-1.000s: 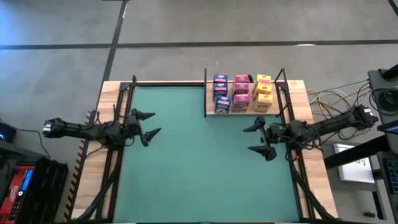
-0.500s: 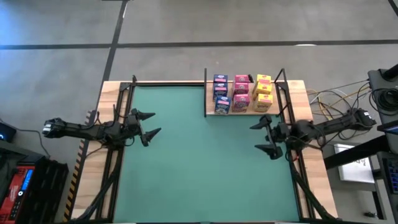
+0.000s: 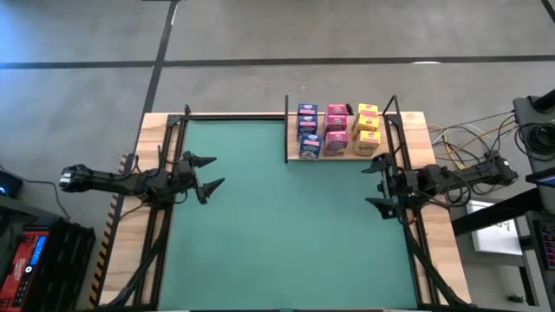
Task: Stack cereal on shelf
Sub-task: Return to Home Position
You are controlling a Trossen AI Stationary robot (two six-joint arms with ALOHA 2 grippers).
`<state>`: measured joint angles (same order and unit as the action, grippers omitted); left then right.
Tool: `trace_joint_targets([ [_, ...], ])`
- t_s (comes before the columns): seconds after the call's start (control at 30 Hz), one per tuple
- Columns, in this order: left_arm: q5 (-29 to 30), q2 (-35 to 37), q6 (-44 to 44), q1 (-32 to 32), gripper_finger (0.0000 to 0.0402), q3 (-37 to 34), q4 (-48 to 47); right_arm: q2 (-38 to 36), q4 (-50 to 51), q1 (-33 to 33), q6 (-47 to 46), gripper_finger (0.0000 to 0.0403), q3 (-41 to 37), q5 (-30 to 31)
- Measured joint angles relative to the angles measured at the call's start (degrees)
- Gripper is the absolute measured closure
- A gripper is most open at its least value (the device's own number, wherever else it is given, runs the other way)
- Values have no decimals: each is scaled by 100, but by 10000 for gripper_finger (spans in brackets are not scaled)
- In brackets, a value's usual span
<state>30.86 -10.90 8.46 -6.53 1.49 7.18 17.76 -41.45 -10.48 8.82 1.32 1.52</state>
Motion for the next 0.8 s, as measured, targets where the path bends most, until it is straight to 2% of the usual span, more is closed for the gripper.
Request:
trace_joint_targets([
  [0.2, -1, 0, -1, 1, 3, -1, 0, 82, 686, 0, -69, 34, 0, 2],
  [0.33, -1, 0, -2, -1, 3, 1, 0, 250, 1131, 0, -524, 34, 0, 2],
  [0.53, 1, -2, -1, 1, 3, 1, 0, 455, 1163, 0, -1014, 34, 0, 2],
  [0.8, -1, -2, -2, 0, 3, 0, 0, 444, 1158, 0, -1030, 34, 0, 2],
])
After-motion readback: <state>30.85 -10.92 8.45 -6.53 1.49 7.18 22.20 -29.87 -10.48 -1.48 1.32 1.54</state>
